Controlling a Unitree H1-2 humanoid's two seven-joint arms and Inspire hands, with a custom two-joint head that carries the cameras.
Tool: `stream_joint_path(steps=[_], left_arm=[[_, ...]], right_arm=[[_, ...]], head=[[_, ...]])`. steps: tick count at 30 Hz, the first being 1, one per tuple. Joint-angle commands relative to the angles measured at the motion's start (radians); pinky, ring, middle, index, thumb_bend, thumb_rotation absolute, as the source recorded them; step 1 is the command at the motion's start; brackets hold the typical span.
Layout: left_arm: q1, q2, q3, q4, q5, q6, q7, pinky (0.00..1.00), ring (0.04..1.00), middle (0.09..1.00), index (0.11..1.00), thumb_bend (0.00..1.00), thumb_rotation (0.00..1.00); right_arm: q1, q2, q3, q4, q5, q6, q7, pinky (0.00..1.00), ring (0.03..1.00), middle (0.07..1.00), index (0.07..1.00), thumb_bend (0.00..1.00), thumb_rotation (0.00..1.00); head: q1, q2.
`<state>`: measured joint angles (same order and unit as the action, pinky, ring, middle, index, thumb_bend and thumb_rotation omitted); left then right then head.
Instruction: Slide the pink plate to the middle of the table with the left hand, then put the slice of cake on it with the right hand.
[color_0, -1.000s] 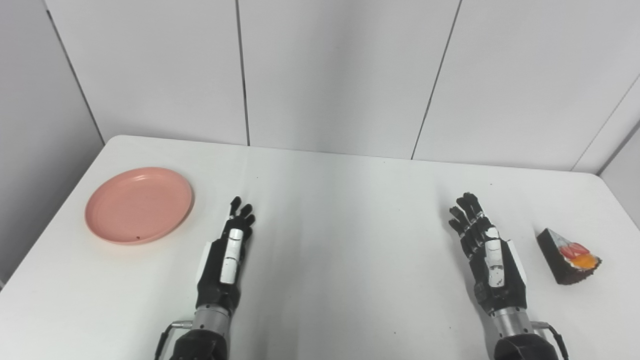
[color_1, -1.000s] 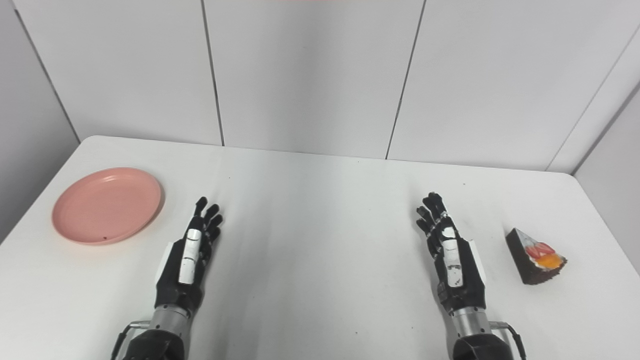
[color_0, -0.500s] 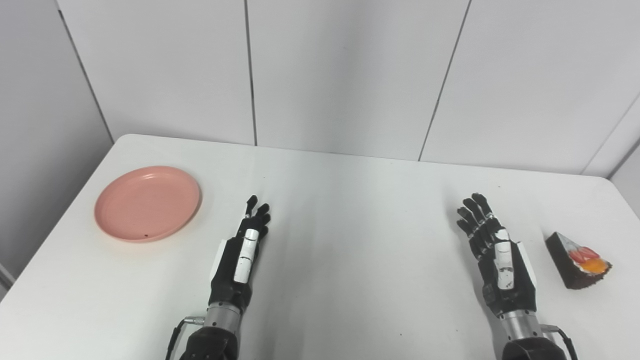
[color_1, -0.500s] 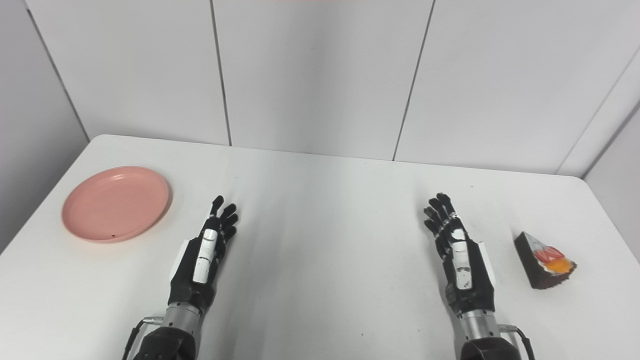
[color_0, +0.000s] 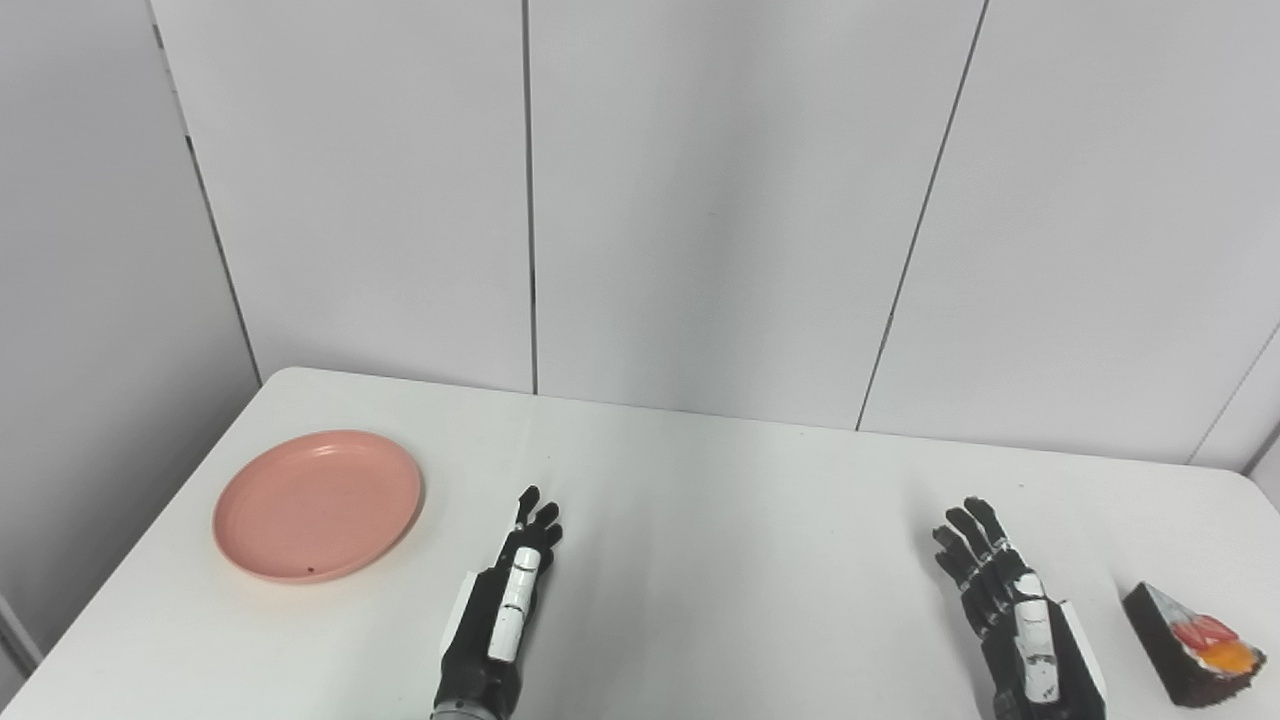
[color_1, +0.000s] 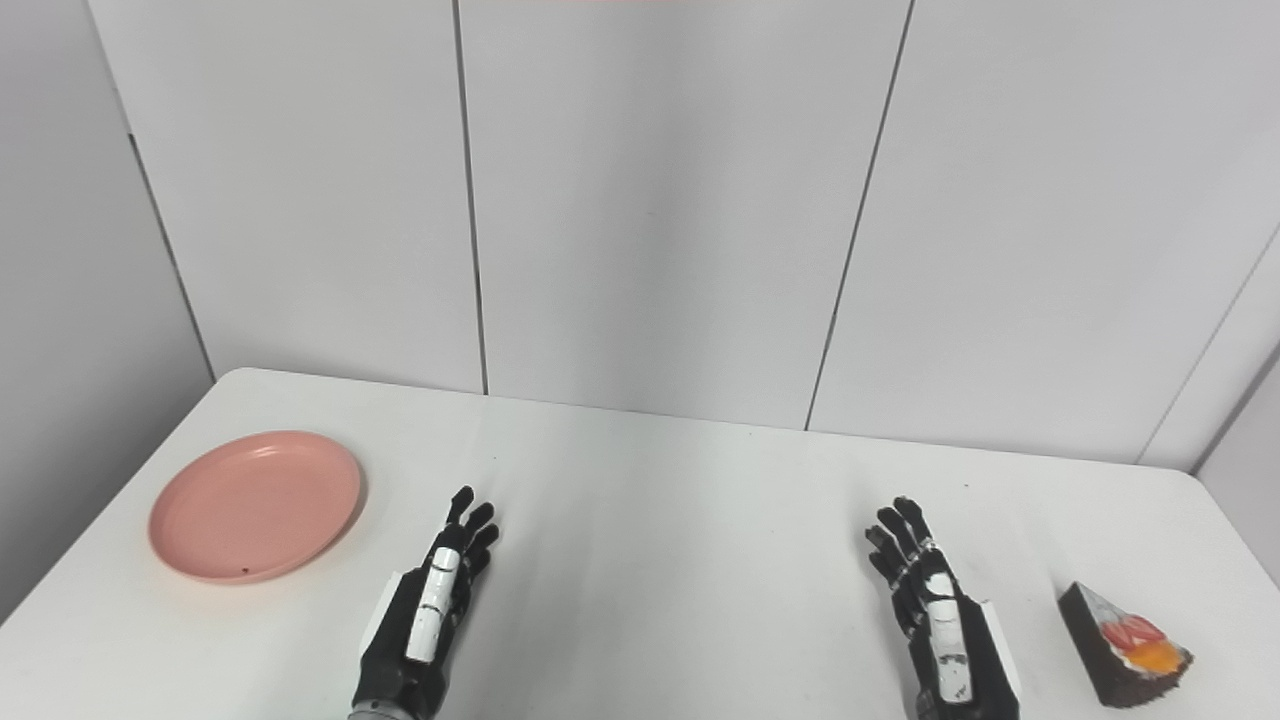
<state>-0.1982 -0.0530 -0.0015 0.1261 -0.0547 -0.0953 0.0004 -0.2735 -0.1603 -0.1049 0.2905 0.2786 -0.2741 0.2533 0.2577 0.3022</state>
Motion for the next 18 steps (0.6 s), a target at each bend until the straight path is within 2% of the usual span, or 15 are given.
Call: stream_joint_path(steps=[1, 9, 10, 12, 15, 18], left_arm=[[0.021, -0.005, -0.001, 0.051, -0.003, -0.037, -0.005, 1.0, 0.965, 0.973, 1.0, 0.61, 0.99], [0.036, 0.007, -0.002, 0.015, -0.004, -0.045, -0.015, 1.0, 0.959, 0.961, 1.0, 0.63, 0.97], [0.036, 0.009, -0.002, -0.001, -0.005, -0.048, -0.017, 0.98, 0.936, 0.94, 1.0, 0.68, 0.96], [0.03, 0.012, 0.001, -0.044, -0.012, -0.056, -0.018, 0.96, 0.923, 0.93, 1.0, 0.68, 0.95], [0.011, 0.025, 0.012, -0.139, -0.018, -0.069, -0.024, 0.84, 0.844, 0.854, 0.951, 0.76, 0.93], [-0.031, 0.057, 0.038, -0.187, -0.019, -0.079, -0.024, 0.79, 0.82, 0.83, 0.904, 0.79, 0.94]], right_arm=[[0.046, 0.015, 0.0, 0.046, 0.008, -0.02, 0.009, 0.94, 0.911, 0.927, 0.94, 0.83, 0.95], [0.058, 0.029, 0.004, 0.017, 0.004, -0.003, -0.003, 0.94, 0.906, 0.924, 0.939, 0.81, 0.94], [0.06, 0.031, 0.005, 0.013, 0.004, 0.001, -0.005, 0.94, 0.907, 0.926, 0.938, 0.8, 0.94], [0.061, 0.036, 0.005, 0.008, 0.011, 0.005, -0.003, 0.95, 0.909, 0.927, 0.938, 0.81, 0.94], [0.059, 0.044, 0.006, 0.008, 0.014, 0.003, -0.002, 0.96, 0.91, 0.927, 0.94, 0.79, 0.94], [0.064, 0.045, 0.011, -0.006, -0.006, 0.002, -0.01, 0.94, 0.903, 0.919, 0.936, 0.8, 0.95]], head=[[-0.003, 0.001], [-0.018, 0.017], [-0.022, 0.025], [-0.026, 0.034], [-0.039, 0.041], [-0.052, 0.042]])
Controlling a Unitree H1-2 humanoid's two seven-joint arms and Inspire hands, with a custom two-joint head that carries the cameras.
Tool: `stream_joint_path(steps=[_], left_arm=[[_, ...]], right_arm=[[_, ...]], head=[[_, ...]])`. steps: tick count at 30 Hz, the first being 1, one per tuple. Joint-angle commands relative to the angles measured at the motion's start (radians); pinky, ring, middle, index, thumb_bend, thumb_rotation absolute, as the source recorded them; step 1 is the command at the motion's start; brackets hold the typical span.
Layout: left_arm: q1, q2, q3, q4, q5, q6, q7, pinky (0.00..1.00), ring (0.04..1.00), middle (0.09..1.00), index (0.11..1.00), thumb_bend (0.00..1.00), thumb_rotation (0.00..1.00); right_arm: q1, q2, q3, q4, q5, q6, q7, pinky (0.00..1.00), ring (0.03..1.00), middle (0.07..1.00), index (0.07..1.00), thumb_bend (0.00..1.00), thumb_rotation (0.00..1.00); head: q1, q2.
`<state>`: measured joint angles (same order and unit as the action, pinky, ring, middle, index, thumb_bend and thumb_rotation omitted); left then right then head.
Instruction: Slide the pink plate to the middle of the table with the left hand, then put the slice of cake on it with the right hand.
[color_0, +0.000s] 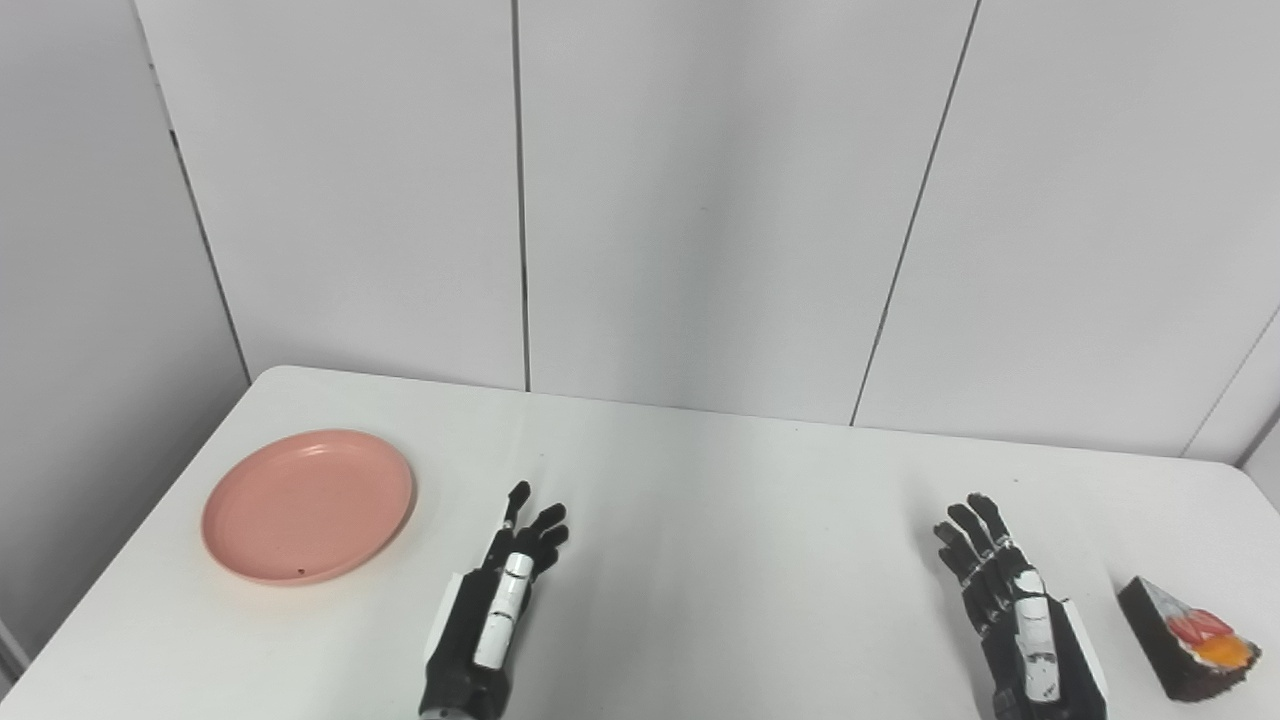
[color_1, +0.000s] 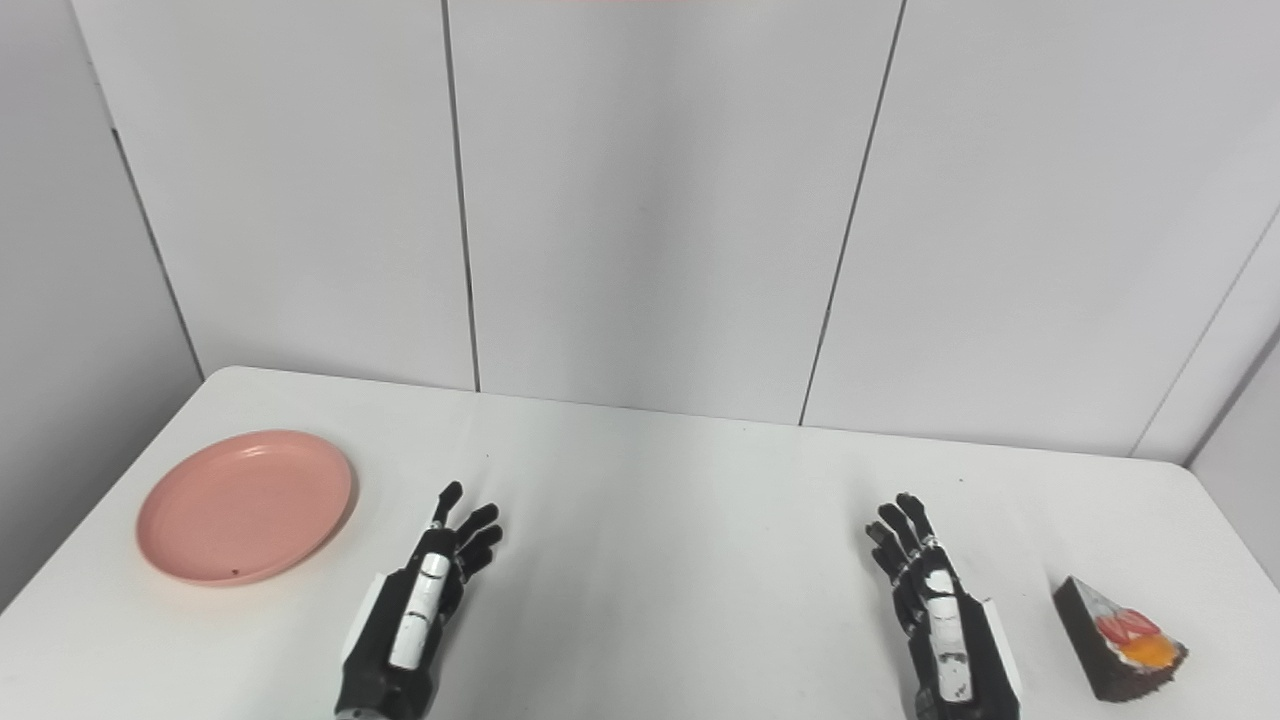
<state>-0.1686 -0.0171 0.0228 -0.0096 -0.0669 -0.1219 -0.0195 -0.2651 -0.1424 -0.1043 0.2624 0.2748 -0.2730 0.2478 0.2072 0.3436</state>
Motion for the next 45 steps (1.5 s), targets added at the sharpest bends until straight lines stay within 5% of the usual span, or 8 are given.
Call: stream_joint_path(steps=[1, 12, 23, 30, 45], left_arm=[[-0.079, 0.032, 0.028, -0.06, -0.013, -0.049, 0.0, 0.79, 0.818, 0.825, 0.884, 0.81, 0.95], [-0.273, 0.172, 0.178, -0.054, -0.035, 0.0, 0.063, 0.71, 0.752, 0.769, 0.743, 0.86, 0.9], [-0.376, 0.332, 0.296, 0.082, -0.063, 0.007, 0.072, 0.75, 0.782, 0.795, 0.766, 0.83, 0.91], [-0.449, 0.439, 0.344, 0.315, -0.107, -0.066, 0.047, 0.8, 0.815, 0.817, 0.792, 0.81, 0.92], [-0.538, 0.599, 0.334, 0.8, -0.095, -0.256, 0.032, 0.79, 0.833, 0.846, 0.847, 0.8, 0.98]], right_arm=[[0.058, 0.029, 0.011, 0.017, -0.008, 0.003, -0.01, 0.93, 0.901, 0.917, 0.936, 0.8, 0.95], [0.057, 0.031, 0.014, 0.022, -0.022, -0.017, -0.009, 0.89, 0.874, 0.907, 0.936, 0.79, 0.95], [0.038, 0.033, 0.014, 0.068, -0.021, -0.031, -0.004, 0.86, 0.858, 0.902, 0.935, 0.79, 0.94], [0.039, 0.032, 0.011, 0.074, -0.021, -0.037, -0.004, 0.84, 0.841, 0.896, 0.93, 0.78, 0.93], [0.036, 0.034, 0.011, 0.072, -0.013, -0.027, 0.001, 0.83, 0.833, 0.901, 0.938, 0.77, 0.92]], head=[[-0.008, 0.0], [-0.015, 0.001], [-0.022, -0.002], [-0.026, -0.008], [-0.035, -0.003]])
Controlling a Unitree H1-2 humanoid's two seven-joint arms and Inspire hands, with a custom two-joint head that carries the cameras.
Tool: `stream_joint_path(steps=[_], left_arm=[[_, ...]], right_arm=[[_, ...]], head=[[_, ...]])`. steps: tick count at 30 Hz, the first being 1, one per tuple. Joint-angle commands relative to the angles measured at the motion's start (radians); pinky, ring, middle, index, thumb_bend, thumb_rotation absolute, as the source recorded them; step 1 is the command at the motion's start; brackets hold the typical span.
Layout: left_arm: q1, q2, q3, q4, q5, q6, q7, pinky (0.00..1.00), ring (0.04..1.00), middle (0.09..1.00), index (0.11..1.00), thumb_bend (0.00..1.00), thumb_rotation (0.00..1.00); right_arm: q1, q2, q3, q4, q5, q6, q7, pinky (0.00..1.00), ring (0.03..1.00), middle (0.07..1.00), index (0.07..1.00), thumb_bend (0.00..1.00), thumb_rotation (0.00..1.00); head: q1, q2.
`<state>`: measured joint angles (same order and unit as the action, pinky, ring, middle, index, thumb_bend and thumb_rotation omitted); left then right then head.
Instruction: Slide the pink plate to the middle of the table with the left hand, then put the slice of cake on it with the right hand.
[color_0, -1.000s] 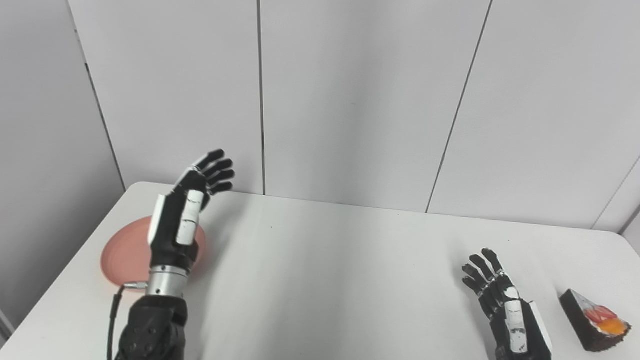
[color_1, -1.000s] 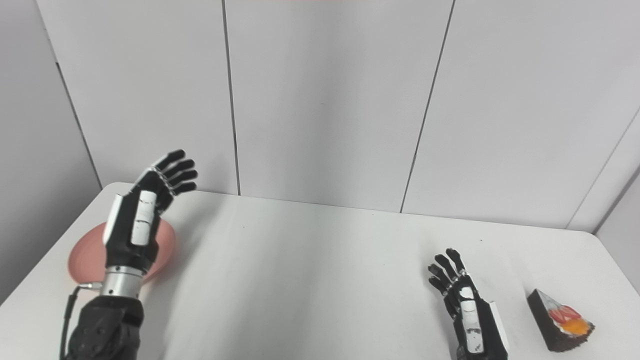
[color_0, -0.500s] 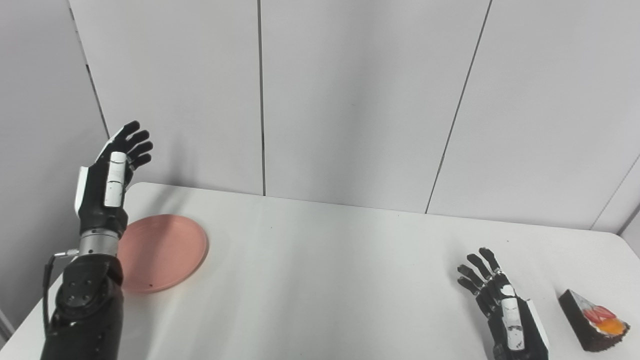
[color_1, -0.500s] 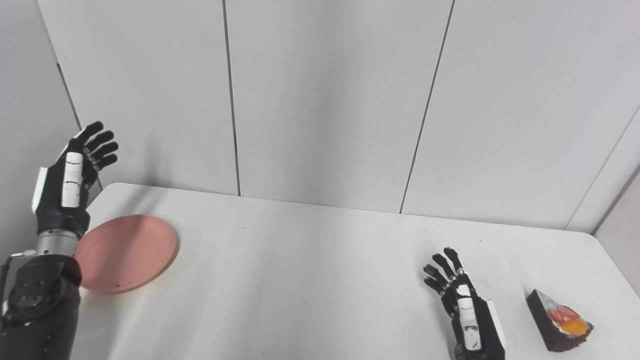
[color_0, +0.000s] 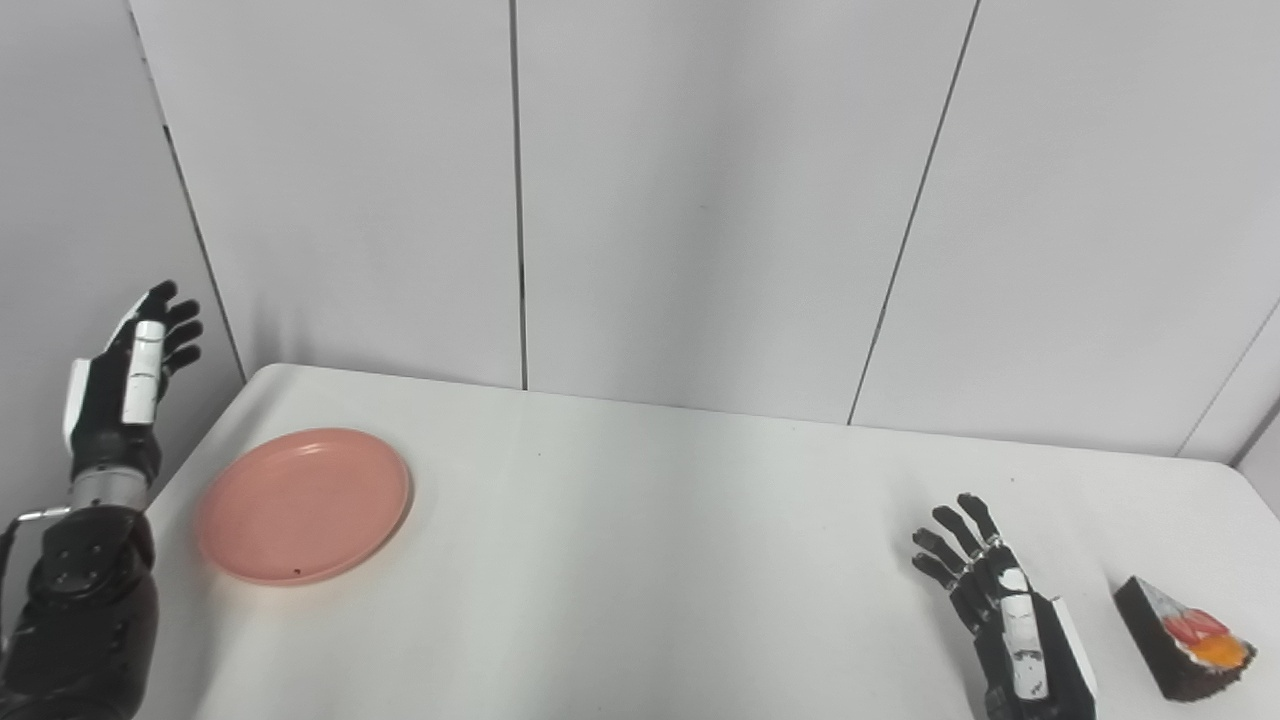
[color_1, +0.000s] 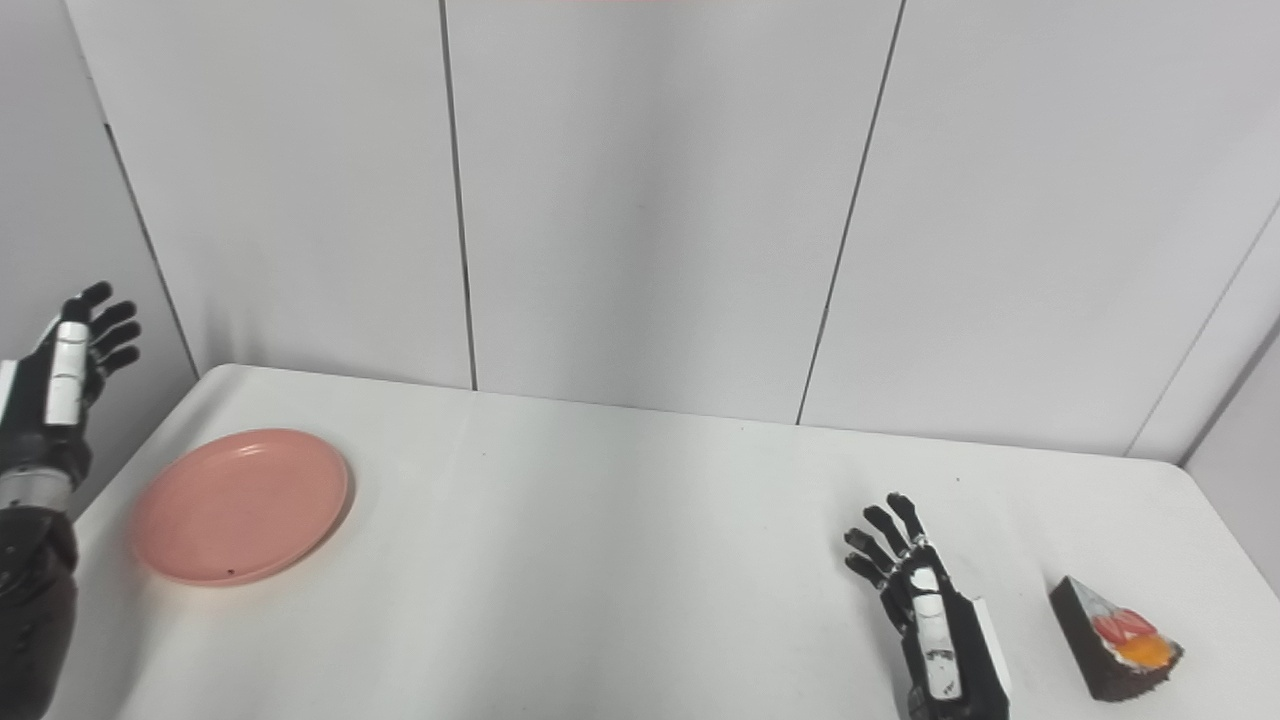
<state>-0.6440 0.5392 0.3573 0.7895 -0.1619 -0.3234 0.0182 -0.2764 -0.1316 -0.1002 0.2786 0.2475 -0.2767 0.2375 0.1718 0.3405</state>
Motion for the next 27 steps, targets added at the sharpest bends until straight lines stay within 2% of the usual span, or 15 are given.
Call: stream_joint_path(steps=[1, 5, 8, 10, 18, 22, 27], left_arm=[[-0.066, 0.046, -0.003, 0.024, 0.0, -0.063, -0.006, 0.78, 0.83, 0.841, 0.843, 0.8, 0.97], [-0.078, 0.053, -0.004, 0.119, -0.023, -0.087, -0.03, 0.81, 0.845, 0.847, 0.822, 0.84, 0.95], [-0.071, 0.039, 0.001, 0.16, -0.042, -0.068, -0.032, 0.81, 0.853, 0.852, 0.833, 0.82, 0.94], [-0.056, 0.024, 0.002, 0.158, -0.043, -0.052, -0.021, 0.78, 0.827, 0.832, 0.818, 0.81, 0.94], [-0.029, -0.009, 0.002, 0.185, -0.055, -0.031, -0.004, 0.8, 0.836, 0.819, 0.828, 0.81, 0.94], [-0.007, -0.027, -0.002, 0.157, -0.051, -0.015, -0.002, 0.82, 0.846, 0.83, 0.828, 0.82, 0.94], [0.012, -0.057, 0.023, 0.128, -0.101, 0.022, -0.014, 0.83, 0.849, 0.834, 0.823, 0.85, 0.92]], right_arm=[[0.048, 0.023, 0.007, 0.055, 0.014, -0.022, 0.01, 0.83, 0.834, 0.9, 0.936, 0.77, 0.93], [0.052, 0.022, 0.008, 0.049, 0.007, -0.024, 0.008, 0.83, 0.838, 0.903, 0.938, 0.76, 0.93], [0.058, 0.02, 0.009, 0.036, 0.005, -0.02, 0.007, 0.83, 0.839, 0.904, 0.939, 0.77, 0.93], [0.064, 0.018, 0.009, 0.023, 0.006, -0.016, 0.007, 0.83, 0.836, 0.905, 0.938, 0.78, 0.93], [0.067, 0.021, 0.008, 0.012, 0.025, -0.016, 0.018, 0.82, 0.826, 0.9, 0.942, 0.79, 0.91], [0.072, 0.02, 0.01, -0.001, 0.012, -0.01, 0.01, 0.82, 0.827, 0.898, 0.947, 0.79, 0.93], [0.082, 0.017, 0.01, -0.023, 0.005, 0.005, 0.002, 0.8, 0.825, 0.898, 0.941, 0.81, 0.93]], head=[[0.001, 0.001], [-0.002, 0.006], [-0.006, 0.016], [-0.007, 0.019], [-0.01, 0.032], [-0.015, 0.039], [-0.017, 0.051]])
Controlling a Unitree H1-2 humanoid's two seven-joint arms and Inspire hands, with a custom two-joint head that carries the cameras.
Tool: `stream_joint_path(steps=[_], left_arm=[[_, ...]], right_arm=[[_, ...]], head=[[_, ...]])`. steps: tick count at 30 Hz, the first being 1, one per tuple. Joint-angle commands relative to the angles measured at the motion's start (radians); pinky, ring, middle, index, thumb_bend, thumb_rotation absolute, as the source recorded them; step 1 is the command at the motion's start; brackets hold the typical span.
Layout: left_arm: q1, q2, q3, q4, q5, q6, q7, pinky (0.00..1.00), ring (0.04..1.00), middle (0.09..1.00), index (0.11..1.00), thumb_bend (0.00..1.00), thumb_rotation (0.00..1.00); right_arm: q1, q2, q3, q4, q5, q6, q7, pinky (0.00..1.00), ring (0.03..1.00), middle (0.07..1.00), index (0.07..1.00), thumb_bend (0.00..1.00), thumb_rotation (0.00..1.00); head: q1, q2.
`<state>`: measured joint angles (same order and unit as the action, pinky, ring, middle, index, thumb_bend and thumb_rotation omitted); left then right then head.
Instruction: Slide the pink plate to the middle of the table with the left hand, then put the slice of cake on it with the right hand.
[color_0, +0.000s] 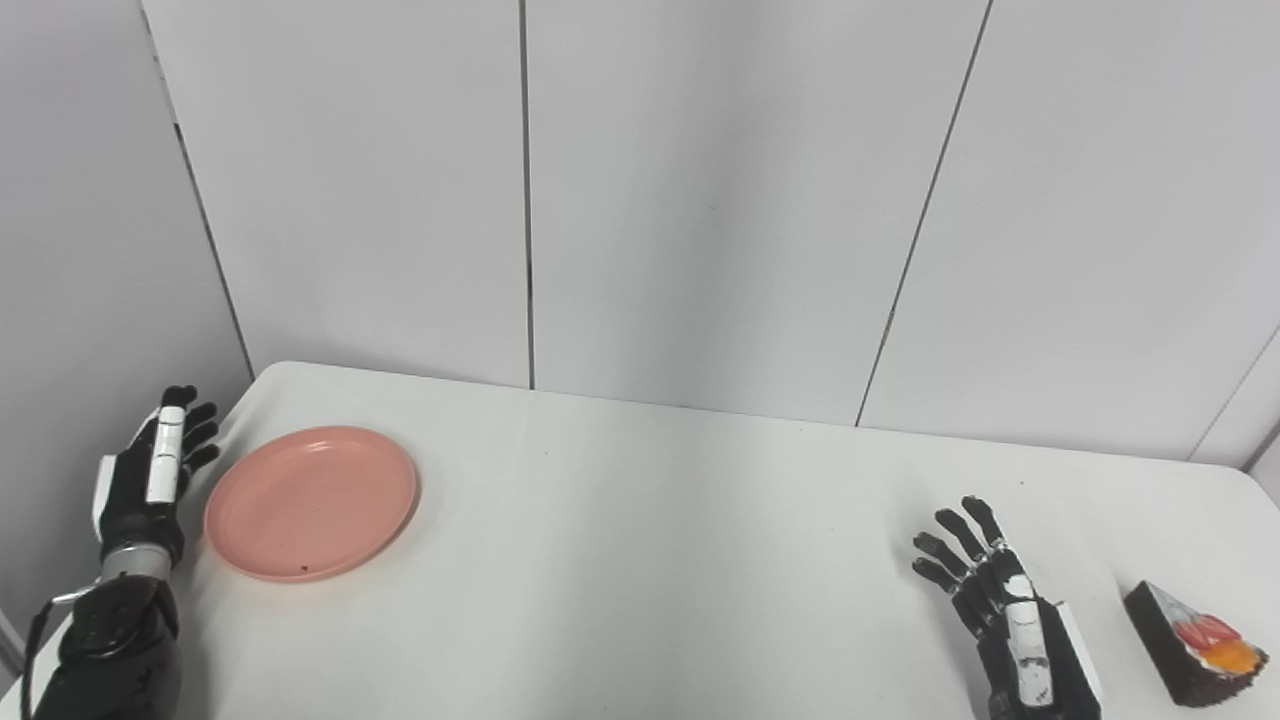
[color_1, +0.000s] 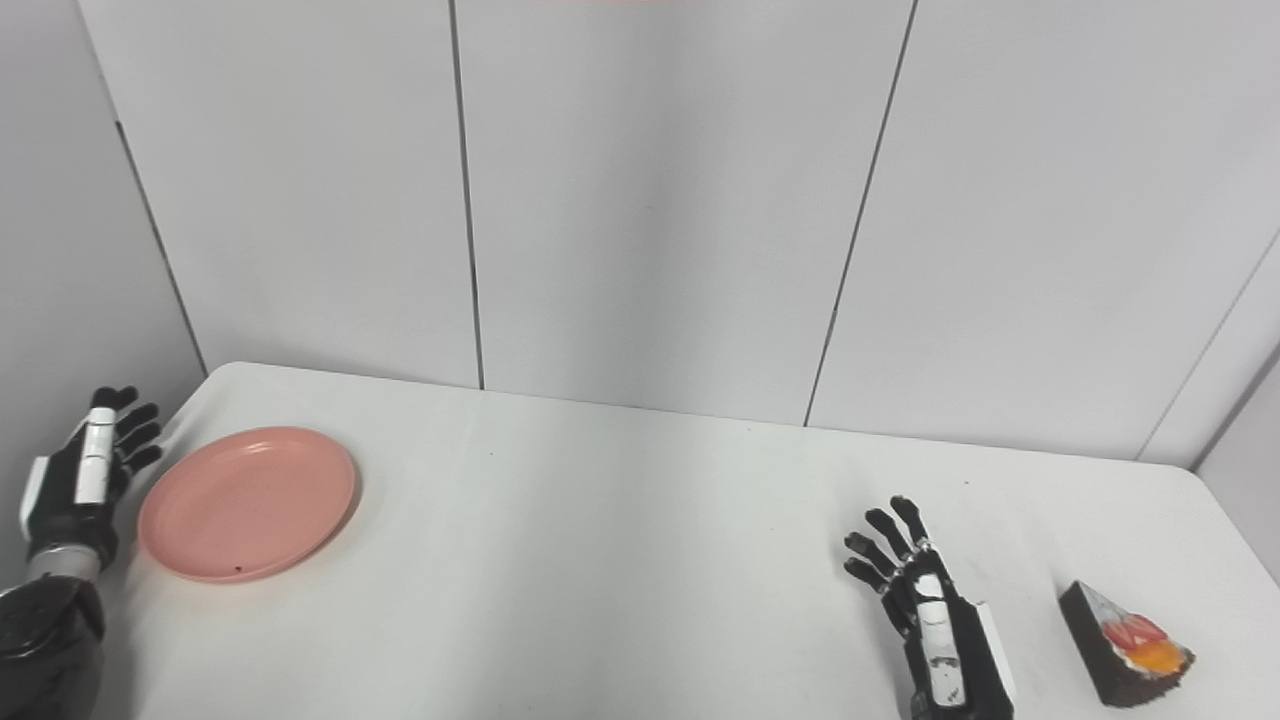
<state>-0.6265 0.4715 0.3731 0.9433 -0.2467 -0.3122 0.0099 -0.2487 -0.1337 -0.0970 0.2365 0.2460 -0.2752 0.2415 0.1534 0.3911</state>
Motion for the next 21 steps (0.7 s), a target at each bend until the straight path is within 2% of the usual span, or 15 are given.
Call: stream_joint_path(steps=[1, 6, 14, 18, 21], left_arm=[[-0.002, 0.005, 0.008, -0.033, -0.021, 0.018, -0.004, 0.81, 0.843, 0.83, 0.815, 0.85, 0.92], [0.022, -0.023, 0.002, -0.071, -0.023, 0.051, 0.014, 0.77, 0.822, 0.818, 0.812, 0.84, 0.94], [0.052, -0.066, -0.004, -0.162, -0.043, 0.107, 0.004, 0.79, 0.82, 0.806, 0.806, 0.76, 0.93], [0.071, -0.082, -0.028, -0.224, -0.038, 0.139, -0.008, 0.75, 0.808, 0.796, 0.785, 0.76, 0.94], [0.086, -0.093, -0.048, -0.272, -0.038, 0.163, -0.019, 0.75, 0.821, 0.809, 0.799, 0.77, 0.94]], right_arm=[[0.056, 0.019, 0.007, 0.013, 0.008, 0.01, -0.004, 0.8, 0.826, 0.898, 0.94, 0.82, 0.92], [0.06, 0.02, 0.007, 0.0, 0.013, 0.018, -0.005, 0.8, 0.831, 0.9, 0.939, 0.82, 0.91], [0.059, 0.019, 0.01, -0.006, 0.011, 0.026, -0.007, 0.81, 0.824, 0.901, 0.947, 0.82, 0.91], [0.062, 0.02, 0.012, -0.011, 0.005, 0.03, -0.011, 0.81, 0.819, 0.895, 0.941, 0.83, 0.91], [0.062, 0.023, 0.012, -0.013, 0.004, 0.034, -0.016, 0.8, 0.817, 0.895, 0.933, 0.84, 0.9]], head=[[0.0, 0.002], [-0.006, 0.008], [-0.009, 0.013], [-0.013, 0.018], [-0.018, 0.02]])
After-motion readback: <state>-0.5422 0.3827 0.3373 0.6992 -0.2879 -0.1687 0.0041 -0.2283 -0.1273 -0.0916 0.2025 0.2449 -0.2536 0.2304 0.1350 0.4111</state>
